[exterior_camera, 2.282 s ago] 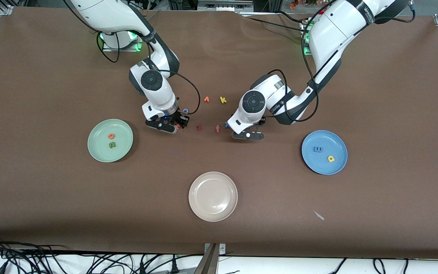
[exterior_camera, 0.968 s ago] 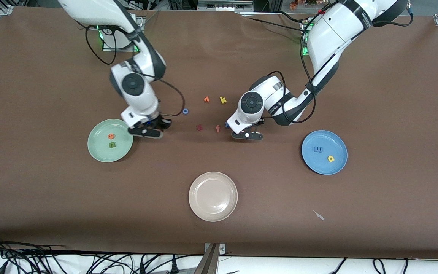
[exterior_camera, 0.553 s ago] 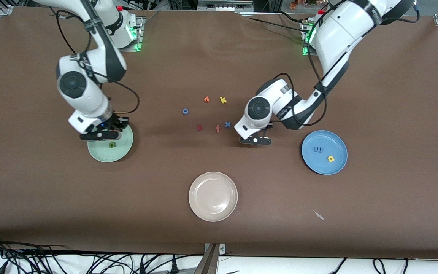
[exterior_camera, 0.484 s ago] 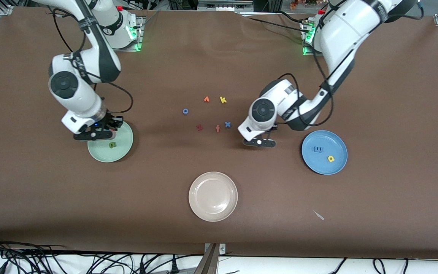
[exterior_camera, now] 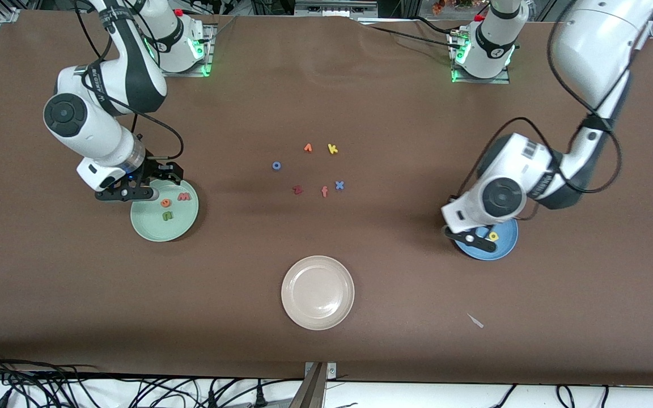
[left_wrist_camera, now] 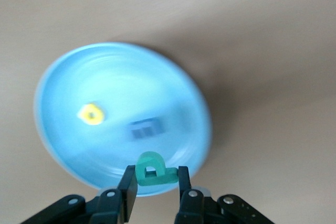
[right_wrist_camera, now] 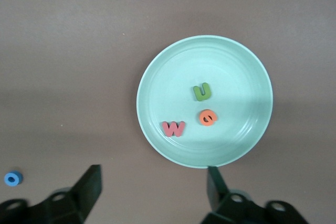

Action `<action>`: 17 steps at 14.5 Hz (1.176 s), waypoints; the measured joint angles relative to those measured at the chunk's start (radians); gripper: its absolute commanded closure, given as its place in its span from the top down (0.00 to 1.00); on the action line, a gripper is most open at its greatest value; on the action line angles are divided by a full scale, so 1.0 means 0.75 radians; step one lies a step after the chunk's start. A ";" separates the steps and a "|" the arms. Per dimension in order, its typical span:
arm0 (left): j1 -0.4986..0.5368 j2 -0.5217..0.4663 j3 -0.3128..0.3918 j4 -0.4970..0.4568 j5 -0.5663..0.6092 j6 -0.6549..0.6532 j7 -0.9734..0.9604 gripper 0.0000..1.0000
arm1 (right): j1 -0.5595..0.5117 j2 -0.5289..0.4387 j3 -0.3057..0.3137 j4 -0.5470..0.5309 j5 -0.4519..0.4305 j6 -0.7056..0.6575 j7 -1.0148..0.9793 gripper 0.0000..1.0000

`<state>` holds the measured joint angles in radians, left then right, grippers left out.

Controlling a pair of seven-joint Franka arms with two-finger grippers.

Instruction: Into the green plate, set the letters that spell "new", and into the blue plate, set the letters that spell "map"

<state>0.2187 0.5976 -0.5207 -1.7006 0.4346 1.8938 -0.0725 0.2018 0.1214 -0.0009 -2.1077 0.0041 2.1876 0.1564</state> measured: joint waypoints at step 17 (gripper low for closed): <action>0.050 -0.215 -0.076 0.312 -0.120 -0.358 0.070 1.00 | -0.001 -0.128 -0.138 0.494 0.004 -0.666 -0.261 1.00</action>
<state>0.2560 0.4367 -0.5776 -1.4666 0.3445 1.6254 -0.0201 0.2009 0.0251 -0.1045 -1.7375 0.0072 1.6881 -0.0393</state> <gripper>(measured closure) 0.000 0.000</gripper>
